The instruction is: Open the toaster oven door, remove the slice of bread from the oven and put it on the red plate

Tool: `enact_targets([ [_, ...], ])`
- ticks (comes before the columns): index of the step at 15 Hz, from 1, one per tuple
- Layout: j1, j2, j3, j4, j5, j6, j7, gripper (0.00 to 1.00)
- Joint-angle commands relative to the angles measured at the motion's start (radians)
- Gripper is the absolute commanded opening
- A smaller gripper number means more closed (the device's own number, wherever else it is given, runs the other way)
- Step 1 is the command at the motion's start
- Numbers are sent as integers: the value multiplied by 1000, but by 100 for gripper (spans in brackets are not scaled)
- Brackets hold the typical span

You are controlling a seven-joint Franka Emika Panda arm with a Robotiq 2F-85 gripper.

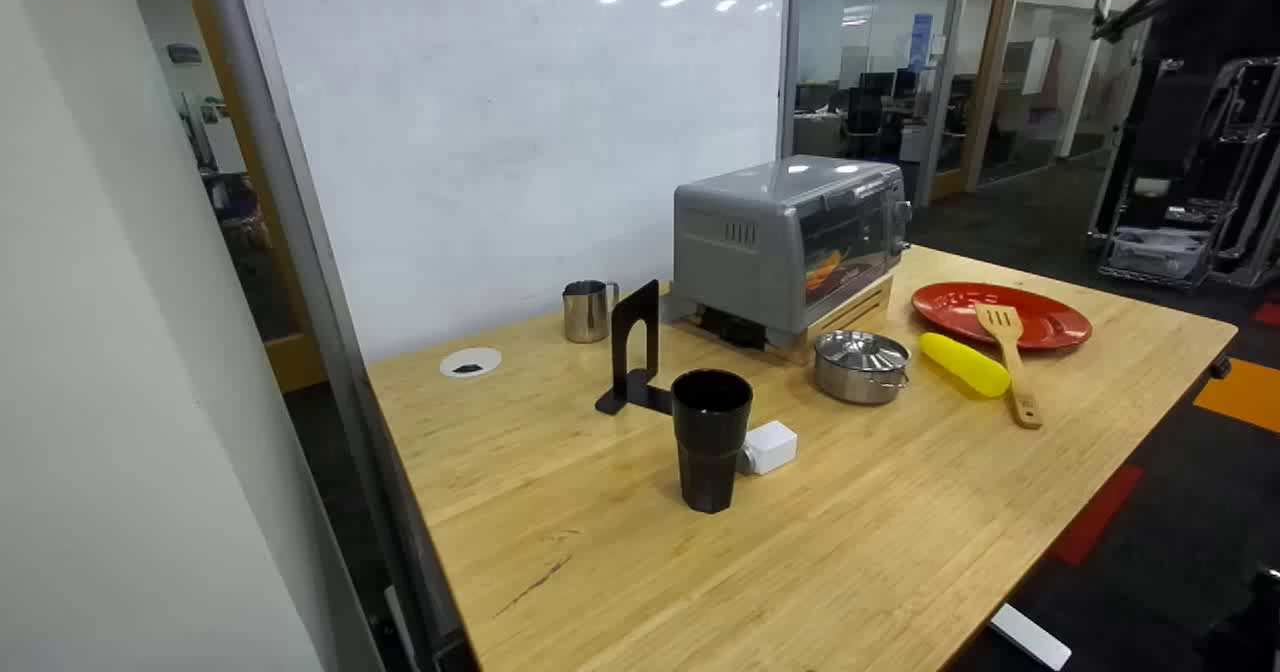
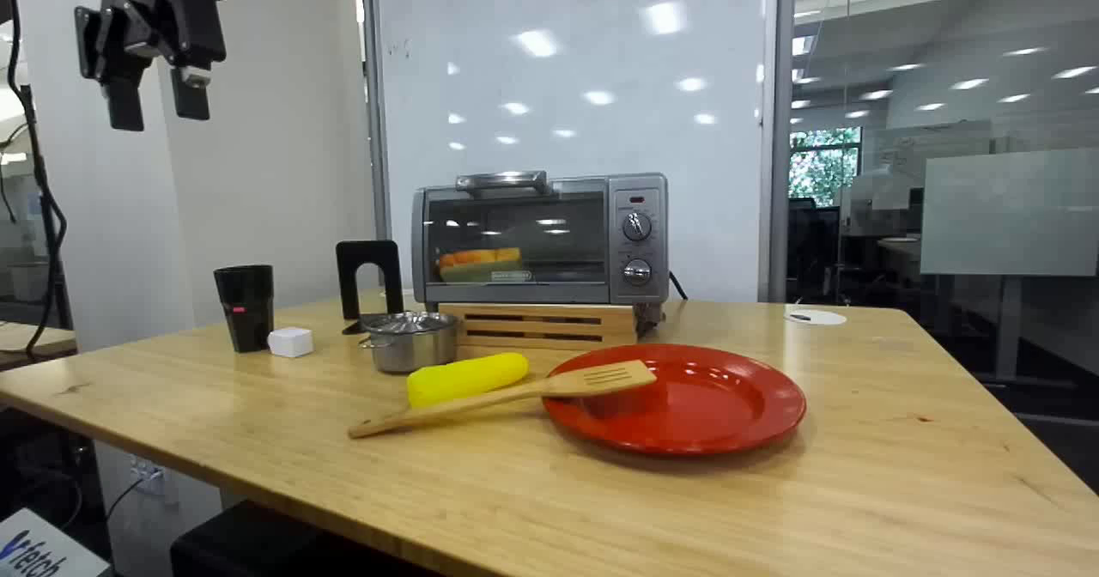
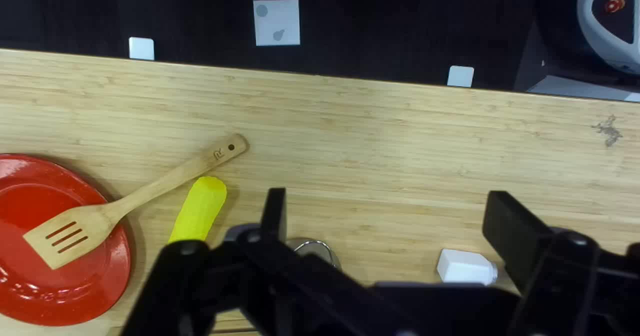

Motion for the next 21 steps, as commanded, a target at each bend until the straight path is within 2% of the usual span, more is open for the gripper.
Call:
enact_targets([
  [1,-1,0,1,2,1,-2,0,100],
  [19,-1,0,1,2,1,-2,0,100],
  [21,1,29,-20,13,11,23,-29,100],
])
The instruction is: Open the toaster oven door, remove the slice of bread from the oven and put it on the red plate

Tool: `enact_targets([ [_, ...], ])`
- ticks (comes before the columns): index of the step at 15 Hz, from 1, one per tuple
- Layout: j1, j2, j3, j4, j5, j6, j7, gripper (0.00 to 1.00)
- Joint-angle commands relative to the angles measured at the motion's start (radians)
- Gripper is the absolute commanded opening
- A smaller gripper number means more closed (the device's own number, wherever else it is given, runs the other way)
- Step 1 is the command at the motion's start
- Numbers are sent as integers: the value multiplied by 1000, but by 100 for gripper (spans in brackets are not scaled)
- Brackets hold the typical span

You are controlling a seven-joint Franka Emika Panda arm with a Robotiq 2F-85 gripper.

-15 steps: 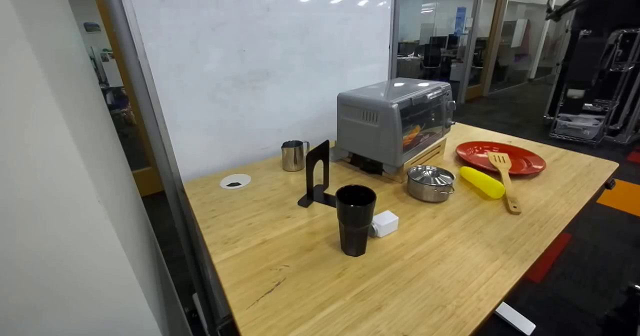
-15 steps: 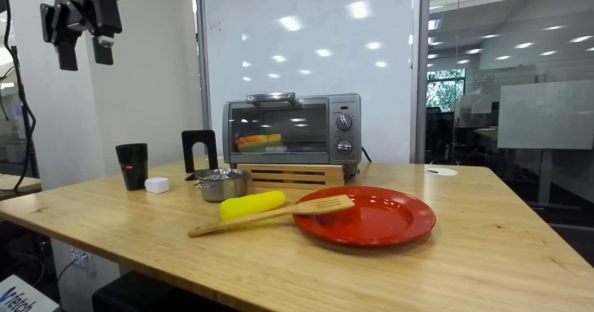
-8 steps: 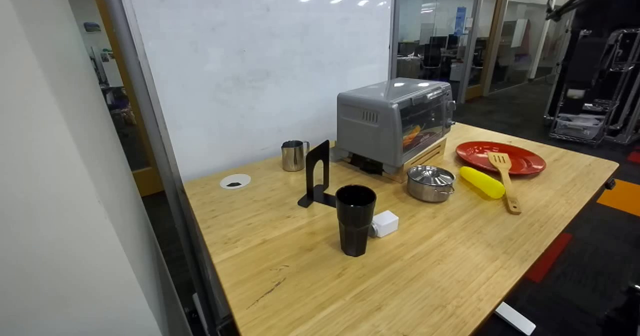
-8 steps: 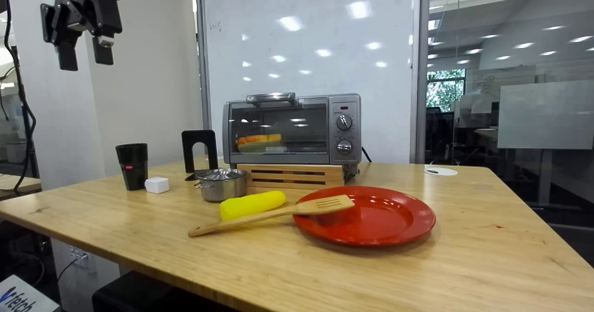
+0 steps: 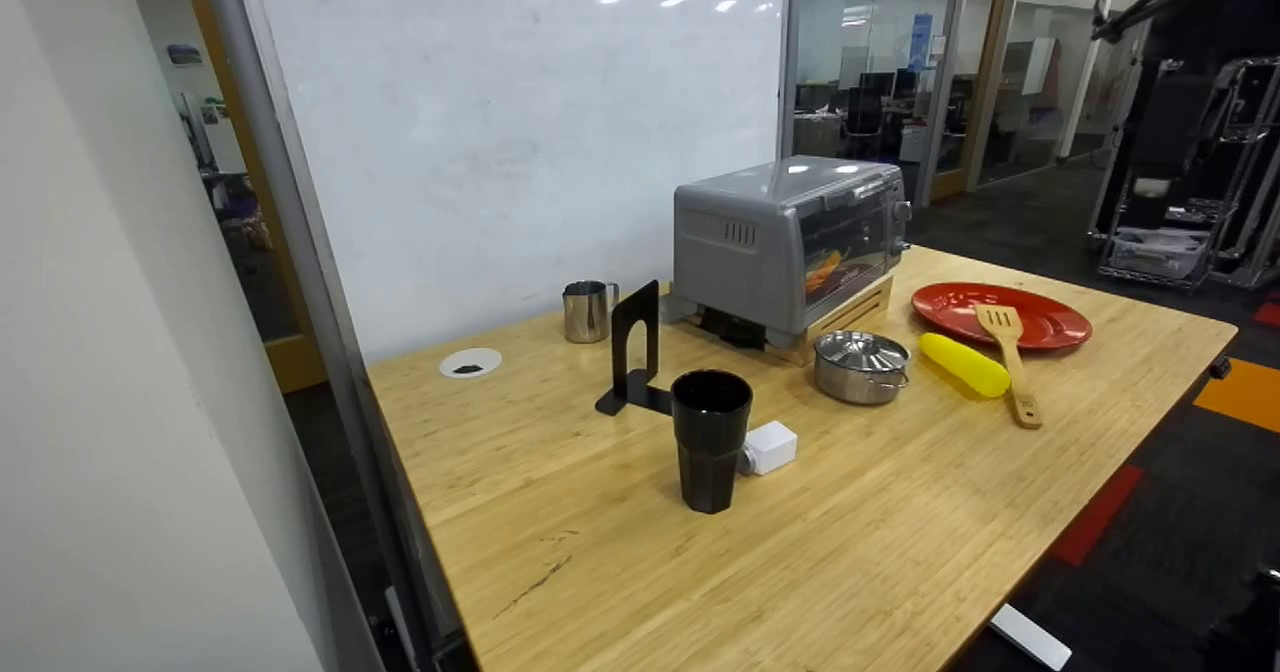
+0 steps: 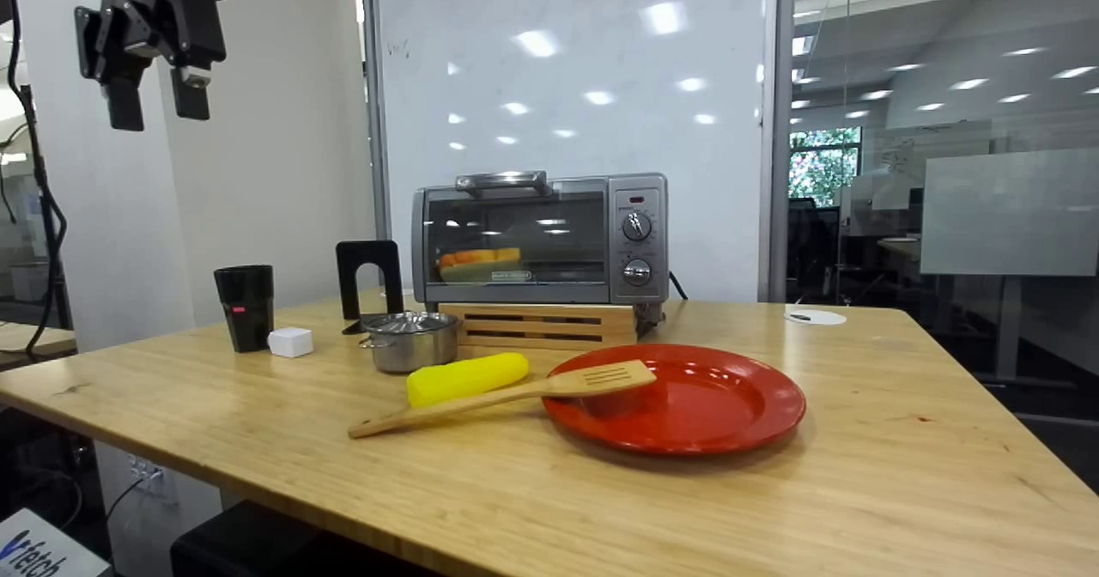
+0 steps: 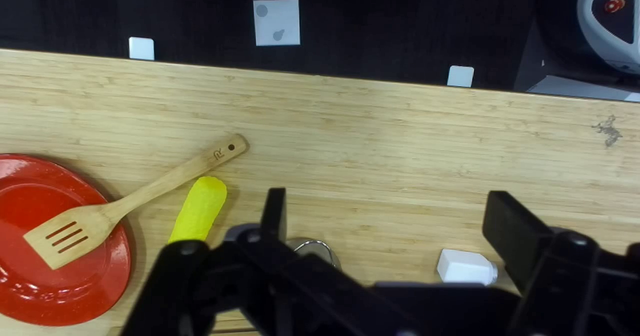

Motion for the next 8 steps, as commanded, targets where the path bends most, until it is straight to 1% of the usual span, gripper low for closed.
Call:
enact_targets([
  [1,7,40,-36,14,18,53,-60,100],
  [3,-2,75,-54,30,-6,115,-101,100],
  [6,15,134,-107,62,-35,185,-289,100],
  [8,13,179,-122,83,-77,215,-397,100],
])
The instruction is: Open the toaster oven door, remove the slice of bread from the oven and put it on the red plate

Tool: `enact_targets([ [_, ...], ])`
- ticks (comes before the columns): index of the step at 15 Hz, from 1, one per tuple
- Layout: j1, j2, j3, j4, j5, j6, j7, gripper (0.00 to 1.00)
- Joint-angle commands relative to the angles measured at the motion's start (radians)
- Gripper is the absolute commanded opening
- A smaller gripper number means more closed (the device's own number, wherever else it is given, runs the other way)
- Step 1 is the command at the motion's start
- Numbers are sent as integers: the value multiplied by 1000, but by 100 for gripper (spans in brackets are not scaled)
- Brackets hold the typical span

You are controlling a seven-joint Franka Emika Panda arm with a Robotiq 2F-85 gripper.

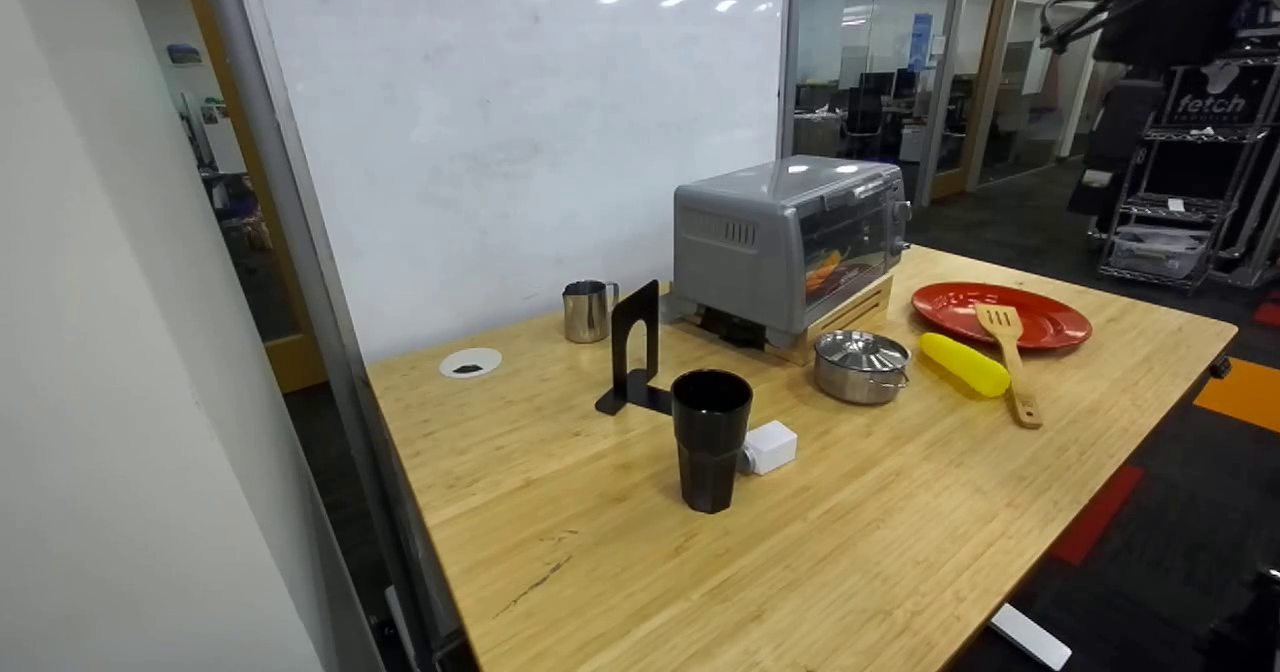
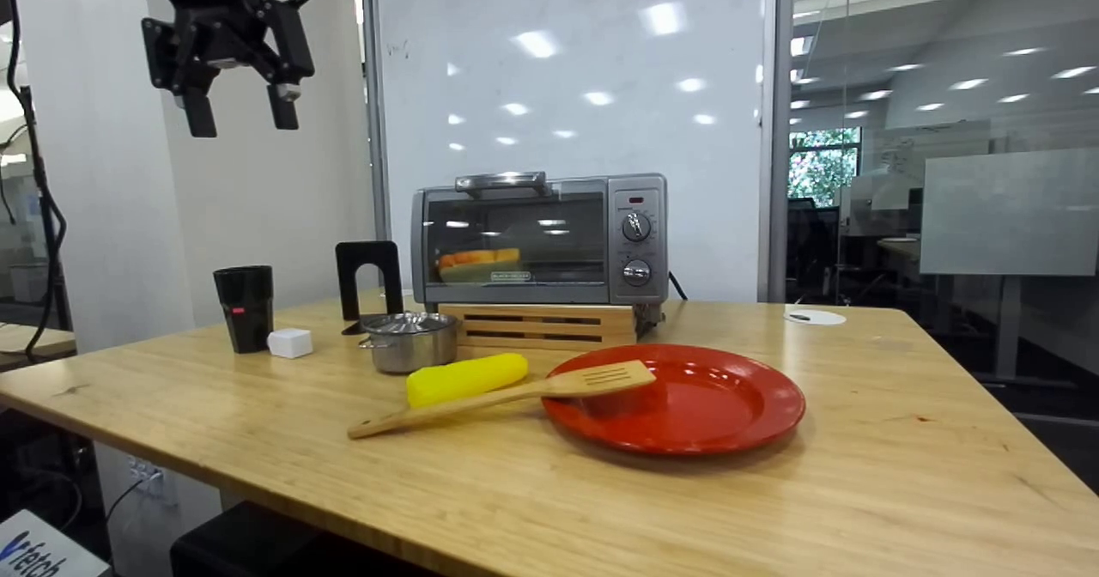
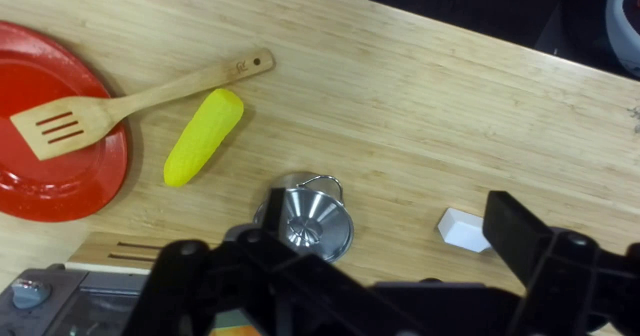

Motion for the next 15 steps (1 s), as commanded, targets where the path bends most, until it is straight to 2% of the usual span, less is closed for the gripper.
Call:
enact_targets([
  [1,8,111,-34,62,-79,60,-176,100],
  [3,-5,155,-22,64,-165,145,-208,100],
  [9,-62,305,-9,35,-423,664,-140,100],
  [12,-139,382,8,53,-618,875,-44,100],
  [15,-196,433,1,97,-834,979,108,100],
])
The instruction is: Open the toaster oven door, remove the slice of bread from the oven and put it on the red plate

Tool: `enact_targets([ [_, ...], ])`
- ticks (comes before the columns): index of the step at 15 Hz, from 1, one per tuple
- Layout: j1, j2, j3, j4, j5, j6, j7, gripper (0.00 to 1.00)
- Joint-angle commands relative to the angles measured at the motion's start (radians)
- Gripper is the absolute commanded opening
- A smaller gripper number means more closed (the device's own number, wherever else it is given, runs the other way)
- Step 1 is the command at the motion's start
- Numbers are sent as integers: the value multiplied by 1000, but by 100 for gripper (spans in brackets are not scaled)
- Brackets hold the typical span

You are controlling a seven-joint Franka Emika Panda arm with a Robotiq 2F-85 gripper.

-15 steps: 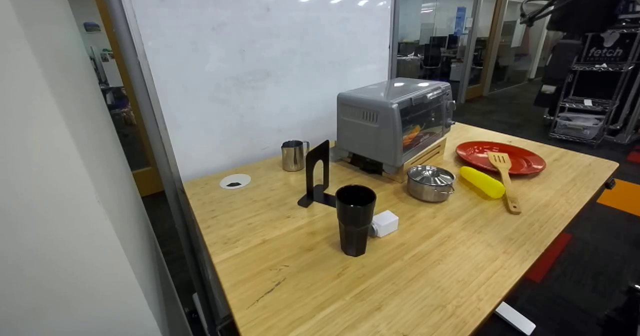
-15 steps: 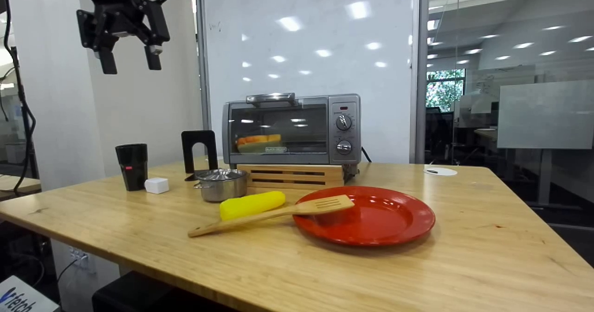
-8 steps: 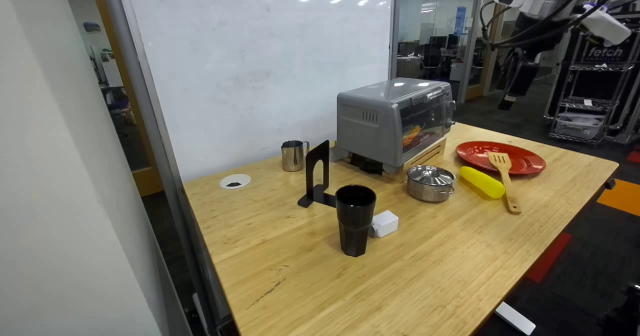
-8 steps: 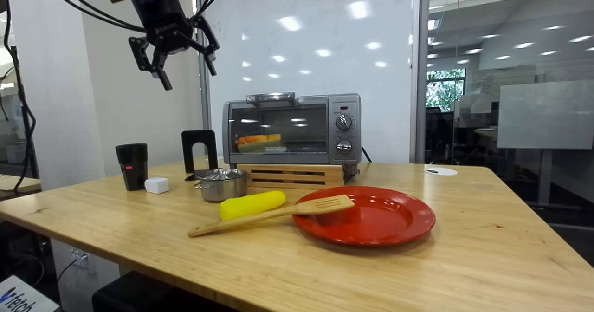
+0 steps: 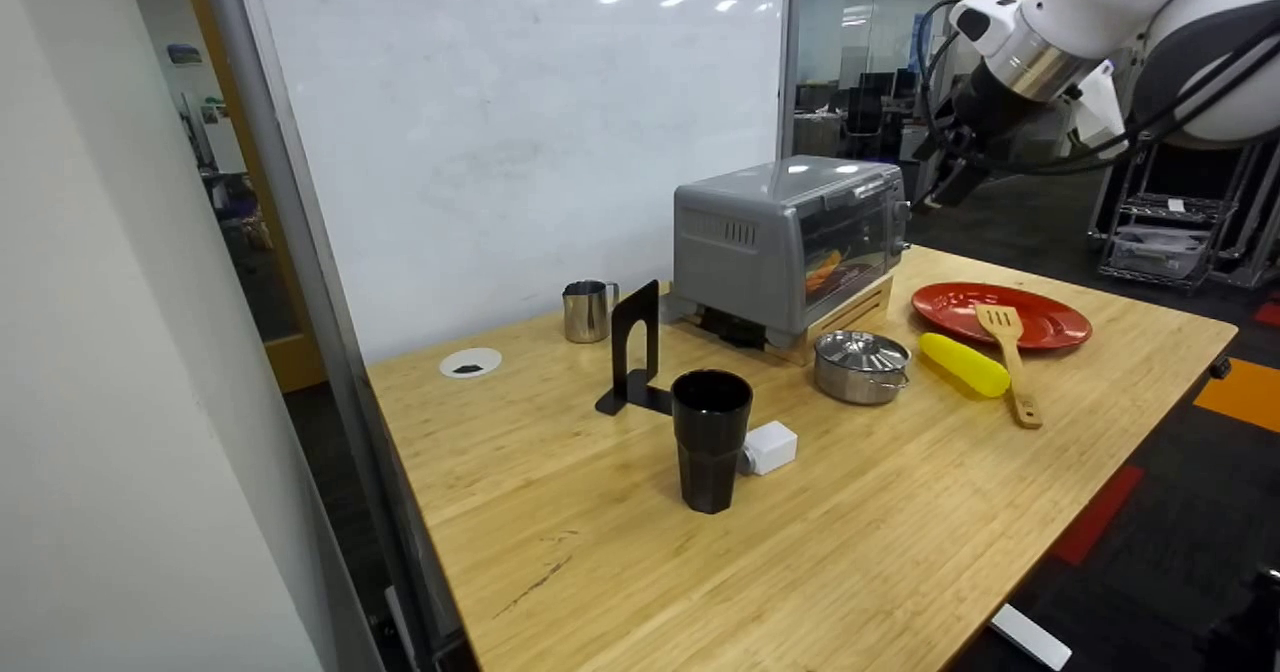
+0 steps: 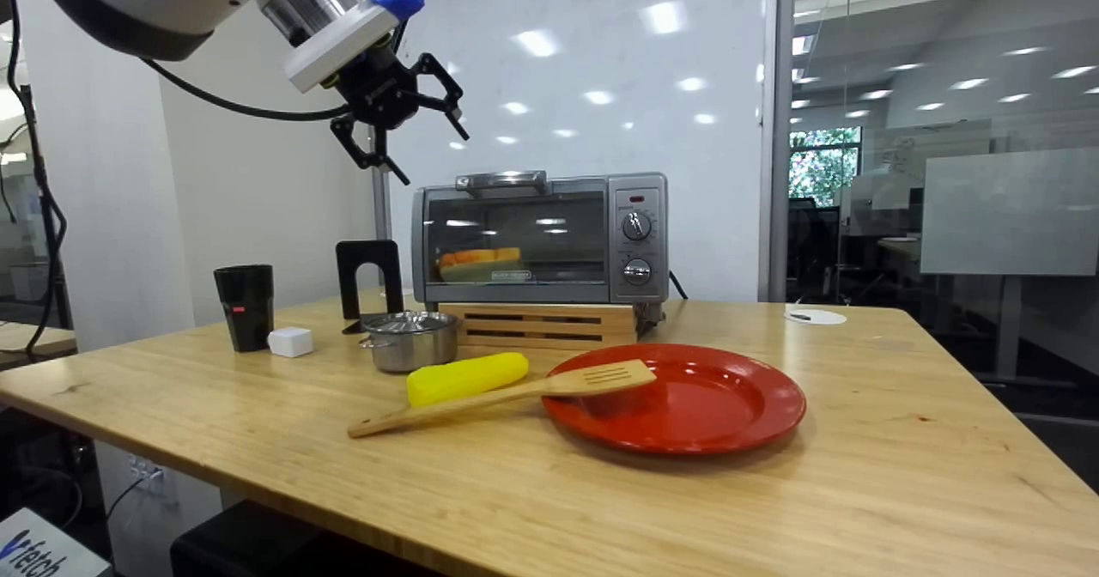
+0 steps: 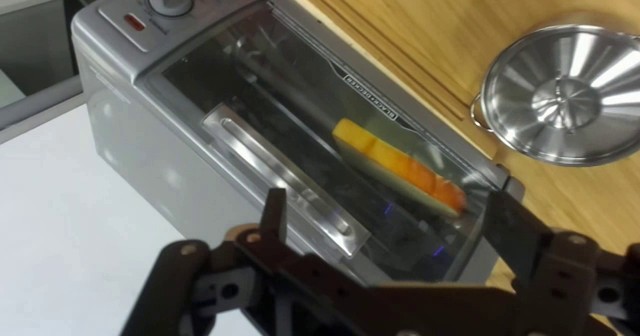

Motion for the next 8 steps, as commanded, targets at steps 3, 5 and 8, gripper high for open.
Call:
enact_targets([
  [3,-105,73,14,93,-303,114,223,100],
  [5,-101,51,19,94,-349,49,266,100],
  [8,-81,39,6,73,-302,25,243,100],
])
